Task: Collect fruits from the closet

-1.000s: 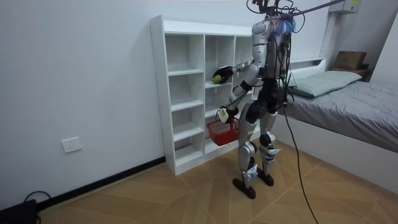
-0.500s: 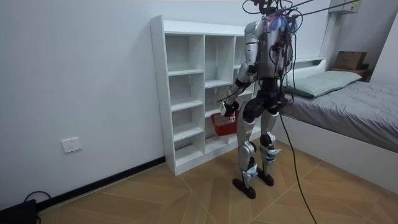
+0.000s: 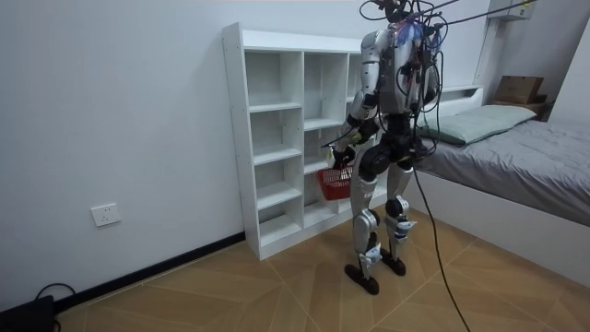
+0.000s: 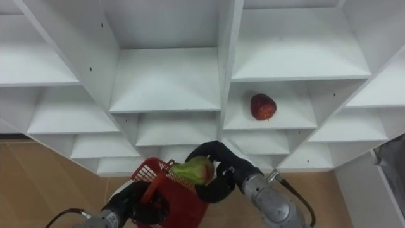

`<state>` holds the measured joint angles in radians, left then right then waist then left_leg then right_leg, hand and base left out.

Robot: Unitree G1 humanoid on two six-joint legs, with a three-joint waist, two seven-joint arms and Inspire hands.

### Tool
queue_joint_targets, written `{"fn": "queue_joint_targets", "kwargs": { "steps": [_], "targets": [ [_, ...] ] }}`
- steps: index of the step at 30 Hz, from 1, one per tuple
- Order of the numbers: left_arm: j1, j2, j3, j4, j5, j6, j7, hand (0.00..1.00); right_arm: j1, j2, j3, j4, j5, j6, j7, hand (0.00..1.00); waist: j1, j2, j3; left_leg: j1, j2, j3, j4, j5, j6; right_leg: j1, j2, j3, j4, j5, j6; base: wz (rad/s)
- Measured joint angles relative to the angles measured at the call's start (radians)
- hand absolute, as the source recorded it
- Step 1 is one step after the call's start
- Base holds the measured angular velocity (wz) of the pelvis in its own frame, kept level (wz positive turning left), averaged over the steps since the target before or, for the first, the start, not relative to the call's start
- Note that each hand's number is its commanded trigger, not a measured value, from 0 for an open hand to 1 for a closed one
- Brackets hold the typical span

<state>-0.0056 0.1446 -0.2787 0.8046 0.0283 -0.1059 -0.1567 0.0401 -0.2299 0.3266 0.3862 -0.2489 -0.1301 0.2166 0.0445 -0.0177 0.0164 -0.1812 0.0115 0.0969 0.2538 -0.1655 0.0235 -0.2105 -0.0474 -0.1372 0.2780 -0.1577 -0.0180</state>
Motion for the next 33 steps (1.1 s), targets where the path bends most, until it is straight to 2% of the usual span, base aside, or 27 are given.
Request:
{"fn": "queue_joint_targets", "kwargs": {
  "steps": [6,15,23,27,33],
  "targets": [
    [-0.001,0.000,0.000,-0.009,-0.009,-0.009,0.014,1.00,0.013,0.000,-0.001,0.069,-0.076,0.000,-0.026,1.00,-0.017,0.016,-0.0066,-0.018,0.002,0.013,0.011,-0.003,0.001,-0.020,-0.001,0.011,0.018,0.000,0.000,-0.06],
    [0.000,0.002,-0.007,-0.044,-0.039,-0.018,0.016,1.00,0.017,-0.002,-0.005,0.094,-0.101,0.000,-0.055,1.00,-0.018,0.021,-0.0055,-0.020,0.001,0.013,0.013,-0.004,0.000,-0.030,-0.001,0.019,0.032,-0.004,-0.002,0.00],
    [0.004,0.003,-0.023,-0.087,-0.037,-0.017,-0.025,1.00,0.014,0.001,-0.005,0.210,-0.189,0.000,-0.074,1.00,-0.017,0.028,-0.0062,-0.039,0.002,0.013,0.015,-0.003,0.000,-0.051,0.001,0.021,0.033,-0.004,-0.003,0.00],
    [0.005,0.007,-0.057,-0.087,-0.037,-0.017,-0.028,1.00,0.014,0.002,-0.005,0.249,-0.193,0.000,-0.098,1.00,-0.017,0.028,-0.0062,-0.042,-0.003,0.013,0.015,-0.003,0.000,-0.051,0.002,0.021,0.031,-0.004,-0.003,0.00],
    [0.007,0.005,-0.083,-0.087,-0.037,-0.018,-0.033,1.00,-0.005,0.035,-0.005,0.342,-0.194,0.000,-0.137,1.00,-0.019,0.026,-0.0057,-0.041,-0.004,0.013,0.015,-0.003,0.000,-0.053,0.001,0.022,0.029,-0.005,-0.003,0.00]
  ]
}}
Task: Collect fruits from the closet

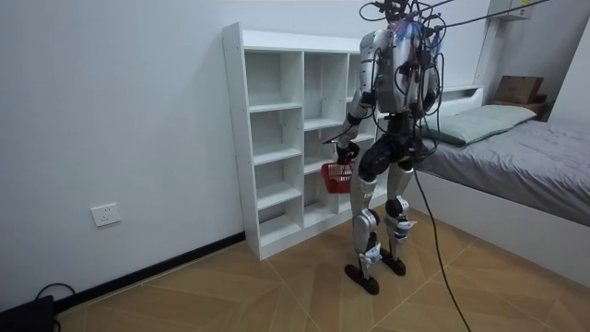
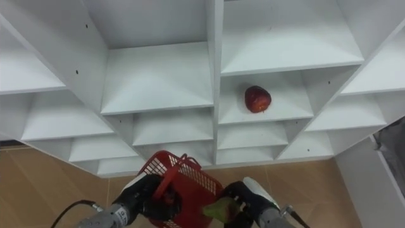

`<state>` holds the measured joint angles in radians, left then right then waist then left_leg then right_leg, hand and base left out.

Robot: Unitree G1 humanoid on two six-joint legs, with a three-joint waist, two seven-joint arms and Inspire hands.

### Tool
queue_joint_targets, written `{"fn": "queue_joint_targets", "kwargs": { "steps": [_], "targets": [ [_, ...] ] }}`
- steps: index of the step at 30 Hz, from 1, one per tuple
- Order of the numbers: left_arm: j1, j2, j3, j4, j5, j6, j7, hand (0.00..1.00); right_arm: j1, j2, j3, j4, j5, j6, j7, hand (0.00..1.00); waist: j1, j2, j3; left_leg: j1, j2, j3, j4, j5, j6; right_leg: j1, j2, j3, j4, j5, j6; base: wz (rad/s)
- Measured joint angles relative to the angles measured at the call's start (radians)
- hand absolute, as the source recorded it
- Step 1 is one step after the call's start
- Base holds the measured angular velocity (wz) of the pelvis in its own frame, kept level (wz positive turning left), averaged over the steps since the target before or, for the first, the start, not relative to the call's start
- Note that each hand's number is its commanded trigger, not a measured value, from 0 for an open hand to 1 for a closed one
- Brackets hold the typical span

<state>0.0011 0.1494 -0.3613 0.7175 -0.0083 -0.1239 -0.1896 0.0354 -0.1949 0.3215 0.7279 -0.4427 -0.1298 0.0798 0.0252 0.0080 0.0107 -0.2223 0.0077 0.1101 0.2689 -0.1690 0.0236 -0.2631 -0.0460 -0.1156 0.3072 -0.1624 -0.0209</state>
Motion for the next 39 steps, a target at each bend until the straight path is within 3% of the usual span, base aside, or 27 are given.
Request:
{"fn": "queue_joint_targets", "kwargs": {
  "steps": [9,15,23,39],
  "targets": [
    [-0.001,-0.001,-0.011,-0.004,0.000,-0.003,-0.019,1.00,-0.003,0.002,0.010,0.020,0.003,0.000,-0.019,1.00,0.002,0.000,-0.0002,0.000,0.004,0.003,0.001,0.000,0.000,0.001,0.000,0.005,0.002,0.000,0.000,0.00],
    [-0.012,0.006,-0.070,-0.018,0.007,-0.009,-0.025,1.00,-0.045,-0.003,0.011,0.097,0.000,-0.004,-0.049,1.00,0.002,0.001,-0.0001,0.000,0.006,0.004,0.000,0.000,0.000,0.001,0.001,0.009,0.001,0.000,0.000,0.00],
    [-0.029,0.020,-0.096,-0.019,0.022,-0.016,-0.047,1.00,-0.120,0.000,0.012,0.125,0.001,-0.014,-0.078,1.00,0.001,0.006,0.0054,-0.010,0.006,0.022,-0.001,0.000,0.000,-0.026,0.001,0.029,0.021,-0.001,0.000,-0.06],
    [-0.031,0.026,-0.138,-0.014,0.023,-0.013,-0.090,1.00,-0.146,0.026,0.013,0.124,0.011,-0.013,-0.125,1.00,-0.001,0.002,0.0121,-0.020,-0.001,0.022,0.000,0.000,0.000,-0.034,0.000,0.028,0.017,-0.003,0.001,-0.01]
  ]
}}
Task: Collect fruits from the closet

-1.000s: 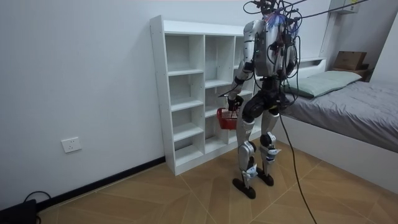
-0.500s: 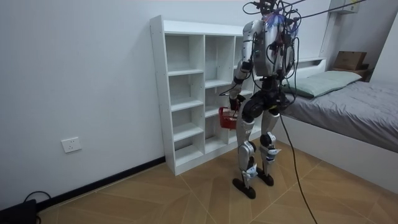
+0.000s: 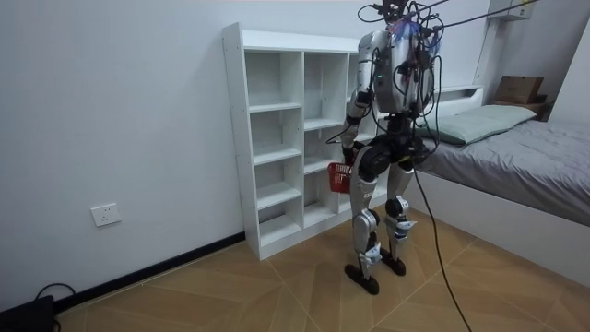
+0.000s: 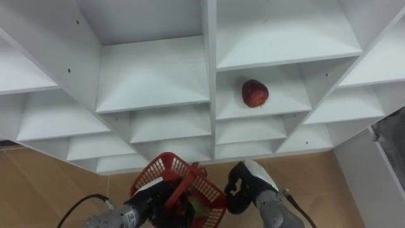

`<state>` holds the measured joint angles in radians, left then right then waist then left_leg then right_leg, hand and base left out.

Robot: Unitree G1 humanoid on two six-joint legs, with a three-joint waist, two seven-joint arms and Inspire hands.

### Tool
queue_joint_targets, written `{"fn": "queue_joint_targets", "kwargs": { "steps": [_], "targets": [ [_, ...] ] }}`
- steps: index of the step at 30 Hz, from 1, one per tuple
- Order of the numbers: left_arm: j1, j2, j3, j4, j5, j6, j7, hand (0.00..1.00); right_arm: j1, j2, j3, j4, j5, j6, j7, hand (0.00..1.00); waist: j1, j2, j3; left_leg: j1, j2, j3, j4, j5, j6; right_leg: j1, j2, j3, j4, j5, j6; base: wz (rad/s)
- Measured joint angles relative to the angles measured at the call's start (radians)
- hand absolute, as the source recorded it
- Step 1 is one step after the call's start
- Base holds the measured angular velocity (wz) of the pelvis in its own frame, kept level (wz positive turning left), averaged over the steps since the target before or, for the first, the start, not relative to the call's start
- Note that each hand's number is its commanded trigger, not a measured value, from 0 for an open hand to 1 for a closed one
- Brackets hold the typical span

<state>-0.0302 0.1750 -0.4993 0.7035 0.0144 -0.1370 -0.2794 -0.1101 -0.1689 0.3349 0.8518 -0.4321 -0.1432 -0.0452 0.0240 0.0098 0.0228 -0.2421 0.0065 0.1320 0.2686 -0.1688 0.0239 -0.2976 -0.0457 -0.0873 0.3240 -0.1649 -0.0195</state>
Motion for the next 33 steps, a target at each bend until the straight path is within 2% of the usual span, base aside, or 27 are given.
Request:
{"fn": "queue_joint_targets", "kwargs": {
  "steps": [3,5,7,25,30,33],
  "targets": [
    [0.000,0.000,-0.015,0.000,0.000,0.000,-0.011,1.00,0.000,0.006,0.008,0.000,0.002,0.000,0.000,1.00,-0.001,0.000,0.0006,-0.001,0.000,0.000,-0.001,0.000,0.000,0.000,0.000,0.000,-0.003,0.000,0.000,0.00],
    [0.000,-0.001,-0.016,0.000,0.000,0.000,-0.020,1.00,-0.001,0.009,0.017,0.000,0.004,0.000,0.001,0.60,0.000,-0.001,0.0007,-0.001,0.000,0.001,-0.002,0.000,0.000,0.000,0.001,0.001,-0.006,0.000,0.000,0.00],
    [0.000,-0.001,-0.016,0.000,0.000,0.000,-0.020,1.00,-0.002,0.012,0.017,0.000,0.005,0.000,0.001,0.00,0.000,-0.001,0.0006,-0.001,0.001,0.000,-0.002,0.000,0.000,0.000,0.002,0.000,-0.009,0.001,0.000,0.00],
    [0.003,0.003,-0.006,0.002,-0.001,0.002,-0.011,1.00,0.012,0.009,0.035,-0.001,0.177,0.001,0.004,0.00,0.001,0.001,-0.0002,0.039,0.002,0.001,-0.002,0.000,0.000,0.045,0.002,-0.007,-0.014,0.001,0.000,0.00],
    [0.025,0.009,0.013,0.002,-0.006,0.002,0.010,1.00,0.048,0.008,0.036,-0.035,0.253,0.001,0.005,0.00,-0.007,0.003,-0.0052,0.088,0.005,-0.001,-0.032,0.000,-0.002,0.093,0.010,-0.024,-0.035,0.002,-0.001,0.05],
    [0.045,0.016,0.032,0.001,-0.023,0.002,0.027,1.00,0.095,-0.009,0.036,-0.121,0.256,0.000,0.001,0.00,-0.016,0.006,-0.0102,0.102,0.007,0.000,-0.035,-0.001,-0.003,0.108,0.013,-0.024,-0.052,0.006,-0.001,-0.01]
  ]
}}
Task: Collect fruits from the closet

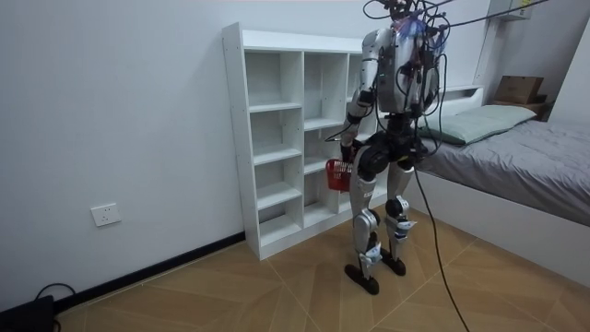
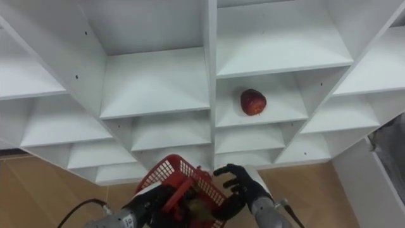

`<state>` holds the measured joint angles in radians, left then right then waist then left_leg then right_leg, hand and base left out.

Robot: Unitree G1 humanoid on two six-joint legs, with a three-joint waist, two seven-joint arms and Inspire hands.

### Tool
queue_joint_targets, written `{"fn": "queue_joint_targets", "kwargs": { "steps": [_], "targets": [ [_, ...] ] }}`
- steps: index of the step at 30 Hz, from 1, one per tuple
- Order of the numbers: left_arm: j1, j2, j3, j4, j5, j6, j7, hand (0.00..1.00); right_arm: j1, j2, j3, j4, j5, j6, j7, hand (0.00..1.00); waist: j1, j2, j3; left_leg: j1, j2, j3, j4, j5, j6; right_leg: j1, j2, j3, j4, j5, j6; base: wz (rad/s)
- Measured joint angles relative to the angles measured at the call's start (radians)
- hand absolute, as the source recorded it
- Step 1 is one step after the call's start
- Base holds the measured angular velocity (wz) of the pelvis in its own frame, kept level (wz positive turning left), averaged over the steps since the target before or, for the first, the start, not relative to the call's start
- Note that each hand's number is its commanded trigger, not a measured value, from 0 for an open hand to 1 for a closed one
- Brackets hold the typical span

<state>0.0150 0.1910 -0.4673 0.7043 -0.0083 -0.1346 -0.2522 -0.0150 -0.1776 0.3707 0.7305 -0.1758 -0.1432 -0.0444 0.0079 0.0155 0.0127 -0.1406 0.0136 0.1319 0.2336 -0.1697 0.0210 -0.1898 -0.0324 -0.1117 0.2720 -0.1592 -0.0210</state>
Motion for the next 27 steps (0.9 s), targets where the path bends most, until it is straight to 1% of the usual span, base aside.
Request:
{"fn": "queue_joint_targets", "kwargs": {
  "steps": [3,6,7,8,10,12,15,18,21,23,27],
  "targets": [
    [0.013,0.000,0.028,-0.001,0.000,0.003,0.011,1.00,0.045,-0.019,-0.001,-0.077,0.000,-0.008,-0.008,0.00,-0.003,-0.003,-0.0018,0.029,0.000,0.004,-0.003,-0.001,-0.001,0.026,0.003,0.009,-0.003,0.000,0.000,-0.05],
    [0.027,-0.001,0.054,-0.001,0.000,0.003,0.031,1.00,0.067,-0.020,-0.003,-0.096,0.011,-0.009,-0.011,0.00,-0.006,-0.007,-0.0038,0.064,0.000,0.004,-0.017,-0.002,-0.002,0.058,0.006,0.014,-0.018,-0.001,0.001,-0.08],
    [0.033,-0.001,0.068,-0.001,-0.001,0.002,0.038,1.00,0.082,-0.022,-0.004,-0.111,0.017,-0.009,-0.012,0.00,-0.006,-0.012,-0.0066,0.083,-0.001,0.005,-0.026,-0.002,-0.002,0.071,0.007,0.022,-0.020,-0.003,0.001,-0.12],
    [0.038,-0.001,0.081,-0.001,-0.001,0.002,0.046,1.00,0.097,-0.022,-0.005,-0.128,0.024,-0.009,-0.011,0.00,-0.005,-0.017,-0.0113,0.095,-0.001,0.006,-0.034,-0.002,-0.003,0.077,0.010,0.030,-0.021,-0.003,0.002,-0.12],
    [0.047,-0.001,0.106,-0.009,-0.001,0.002,0.050,1.00,0.121,-0.022,-0.011,-0.168,0.033,-0.009,-0.011,0.00,-0.006,-0.022,-0.0144,0.104,0.000,0.006,-0.037,-0.003,-0.004,0.089,0.012,0.030,-0.029,-0.002,0.003,-0.04],
    [0.058,0.000,0.118,-0.018,-0.001,0.002,0.056,1.00,0.147,-0.022,-0.038,-0.214,0.036,-0.010,-0.011,0.00,-0.012,-0.025,-0.0140,0.122,-0.001,0.007,-0.047,-0.003,-0.004,0.104,0.013,0.033,-0.036,0.002,0.005,-0.05],
    [0.069,-0.001,0.125,-0.018,0.000,0.002,0.066,1.00,0.155,-0.020,-0.063,-0.233,0.035,-0.010,-0.019,0.00,-0.014,-0.028,-0.0129,0.142,-0.001,0.013,-0.058,-0.003,-0.004,0.116,0.015,0.042,-0.037,0.002,0.005,-0.10],
    [0.097,-0.002,0.145,-0.018,-0.001,0.002,0.078,1.00,0.168,-0.022,-0.088,-0.255,0.031,-0.010,-0.034,0.00,-0.018,-0.028,-0.0124,0.162,0.002,0.025,-0.070,-0.004,-0.005,0.129,0.020,0.055,-0.044,0.002,0.005,-0.12],
    [0.115,-0.002,0.149,-0.022,-0.030,0.003,0.096,1.00,0.201,-0.022,-0.094,-0.302,0.026,-0.010,-0.070,0.00,-0.031,-0.030,-0.0125,0.168,0.005,0.028,-0.073,-0.006,-0.009,0.138,0.024,0.055,-0.055,0.004,0.005,0.00],
    [0.120,-0.003,0.150,-0.051,-0.043,0.003,0.109,1.00,0.225,-0.022,-0.097,-0.345,0.016,-0.010,-0.109,0.00,-0.034,-0.029,-0.0119,0.168,0.005,0.031,-0.075,-0.006,-0.009,0.139,0.025,0.057,-0.052,0.005,0.005,0.00],
    [0.120,-0.005,0.150,-0.086,-0.080,0.003,0.123,1.00,0.232,-0.019,-0.109,-0.375,0.021,-0.010,-0.167,0.00,-0.037,-0.031,-0.0110,0.170,0.005,0.032,-0.075,-0.006,-0.009,0.141,0.025,0.060,-0.052,0.005,0.005,0.00]
  ]
}}
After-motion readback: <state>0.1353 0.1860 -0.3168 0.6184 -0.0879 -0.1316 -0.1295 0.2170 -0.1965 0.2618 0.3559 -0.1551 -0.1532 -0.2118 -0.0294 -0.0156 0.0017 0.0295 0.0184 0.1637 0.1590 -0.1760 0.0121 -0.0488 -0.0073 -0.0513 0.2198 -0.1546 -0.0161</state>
